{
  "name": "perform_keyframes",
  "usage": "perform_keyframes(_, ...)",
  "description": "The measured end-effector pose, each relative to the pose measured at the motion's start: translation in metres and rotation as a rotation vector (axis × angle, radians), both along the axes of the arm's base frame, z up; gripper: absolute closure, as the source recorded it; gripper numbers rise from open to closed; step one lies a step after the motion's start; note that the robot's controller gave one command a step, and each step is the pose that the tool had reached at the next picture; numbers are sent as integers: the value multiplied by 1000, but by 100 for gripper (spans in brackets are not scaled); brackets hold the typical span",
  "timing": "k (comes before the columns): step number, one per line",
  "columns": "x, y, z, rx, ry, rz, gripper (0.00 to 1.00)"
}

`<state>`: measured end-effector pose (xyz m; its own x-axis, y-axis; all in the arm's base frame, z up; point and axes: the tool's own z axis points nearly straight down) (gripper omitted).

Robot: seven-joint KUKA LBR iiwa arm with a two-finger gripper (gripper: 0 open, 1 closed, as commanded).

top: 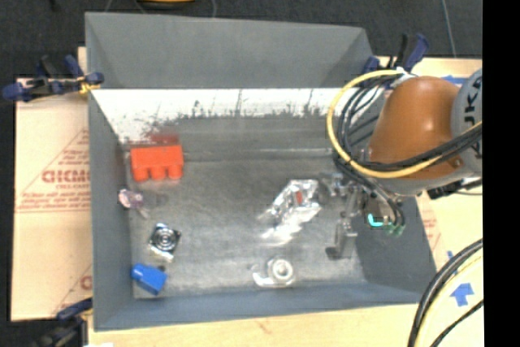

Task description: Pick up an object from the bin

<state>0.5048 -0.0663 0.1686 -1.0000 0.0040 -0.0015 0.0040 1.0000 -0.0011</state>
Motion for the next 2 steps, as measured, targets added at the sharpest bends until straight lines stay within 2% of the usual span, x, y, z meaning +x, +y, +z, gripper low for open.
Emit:
perform_keyframes(1, 61, 7, -84, -3, -12, 326, 0)
perform_keyframes(2, 60, 7, -85, -2, -9, 327, 100)
